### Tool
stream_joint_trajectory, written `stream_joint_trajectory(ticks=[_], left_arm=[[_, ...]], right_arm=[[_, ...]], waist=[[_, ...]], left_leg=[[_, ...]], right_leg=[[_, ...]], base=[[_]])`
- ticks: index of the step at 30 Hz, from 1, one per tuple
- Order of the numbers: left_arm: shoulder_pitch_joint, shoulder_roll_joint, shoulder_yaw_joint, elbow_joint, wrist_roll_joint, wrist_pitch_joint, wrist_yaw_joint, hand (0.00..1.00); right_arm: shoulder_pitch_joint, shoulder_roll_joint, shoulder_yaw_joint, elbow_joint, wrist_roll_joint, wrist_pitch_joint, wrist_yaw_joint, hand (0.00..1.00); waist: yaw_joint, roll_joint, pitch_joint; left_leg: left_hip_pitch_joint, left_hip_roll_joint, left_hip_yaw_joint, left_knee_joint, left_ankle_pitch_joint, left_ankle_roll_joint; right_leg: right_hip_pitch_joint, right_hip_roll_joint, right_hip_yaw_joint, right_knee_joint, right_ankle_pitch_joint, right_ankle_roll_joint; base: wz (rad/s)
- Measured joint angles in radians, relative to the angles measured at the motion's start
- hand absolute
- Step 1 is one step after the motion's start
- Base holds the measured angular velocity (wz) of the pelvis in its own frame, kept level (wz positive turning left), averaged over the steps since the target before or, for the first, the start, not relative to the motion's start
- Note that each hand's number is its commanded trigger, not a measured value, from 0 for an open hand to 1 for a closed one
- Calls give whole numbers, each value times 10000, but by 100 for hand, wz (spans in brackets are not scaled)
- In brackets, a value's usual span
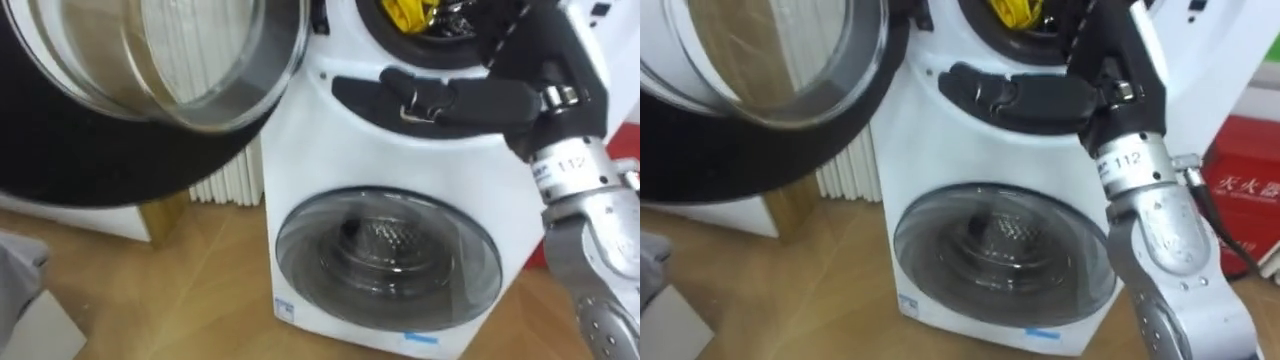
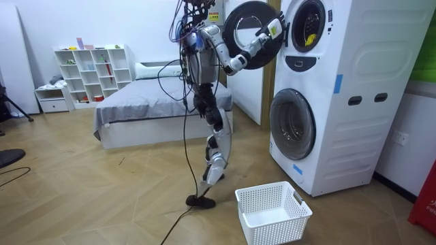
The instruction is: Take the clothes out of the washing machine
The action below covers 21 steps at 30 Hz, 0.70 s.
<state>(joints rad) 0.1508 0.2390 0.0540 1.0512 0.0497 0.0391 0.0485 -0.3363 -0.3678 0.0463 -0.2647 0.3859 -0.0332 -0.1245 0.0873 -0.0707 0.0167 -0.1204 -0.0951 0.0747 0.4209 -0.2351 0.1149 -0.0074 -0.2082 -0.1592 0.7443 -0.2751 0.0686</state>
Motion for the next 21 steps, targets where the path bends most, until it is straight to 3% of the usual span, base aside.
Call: stream_joint_trajectory(ticks=[2,3,4,7,9,11,12,17,21], left_arm=[[0,51,-4,15,-3,-24,30,0],[-35,61,-18,3,-27,-60,82,0],[-70,73,-22,3,-31,-78,86,0],[-79,76,-67,67,-26,-82,86,0],[-60,117,-93,278,-9,-81,91,0],[37,132,-65,349,13,-20,97,0],[110,106,66,359,26,8,104,0],[284,46,220,352,26,67,109,0],[343,-89,222,181,20,206,109,0]], right_arm=[[55,5,-17,338,2,-89,99,0],[54,5,-20,544,8,-64,163,0],[51,3,-26,604,5,110,222,0],[51,4,-8,603,-78,322,325,0],[49,1,-8,596,-76,376,216,0],[44,-17,-37,590,-42,377,121,0],[27,-60,-124,568,-21,375,119,0],[-347,-251,-203,552,11,380,103,0],[-406,-260,-296,441,-4,380,35,0]], waist=[[9,199,31],[31,280,-3],[16,316,-28],[33,273,-60],[-1,220,-99],[-110,195,-151],[-126,118,-212],[28,231,-197],[-35,280,-189]], left_leg=[[352,44,-128,-184,-92,127],[458,174,-121,-314,-114,157],[538,228,-129,-502,-83,203],[870,226,-60,-862,-48,265],[1351,195,-138,-1122,-48,270],[1645,165,-388,-1417,-59,251],[1838,146,-459,-1611,-94,192],[2230,637,-556,-1990,-243,-81],[2403,849,-600,-2194,-265,-214]], right_leg=[[-246,168,271,321,149,5],[-625,372,348,250,-137,-14],[-1085,561,328,-87,-302,-37],[-1597,901,446,-1568,-288,-98],[-1601,1261,659,-3241,303,-248],[-1405,1476,768,-3807,1038,-521],[-1224,1604,813,-4049,1755,-484],[-406,2125,719,-5231,2048,-725],[-229,2335,619,-5468,2032,-757]], base=[[-8],[-9],[-4],[0],[18],[32],[13],[1],[0]])
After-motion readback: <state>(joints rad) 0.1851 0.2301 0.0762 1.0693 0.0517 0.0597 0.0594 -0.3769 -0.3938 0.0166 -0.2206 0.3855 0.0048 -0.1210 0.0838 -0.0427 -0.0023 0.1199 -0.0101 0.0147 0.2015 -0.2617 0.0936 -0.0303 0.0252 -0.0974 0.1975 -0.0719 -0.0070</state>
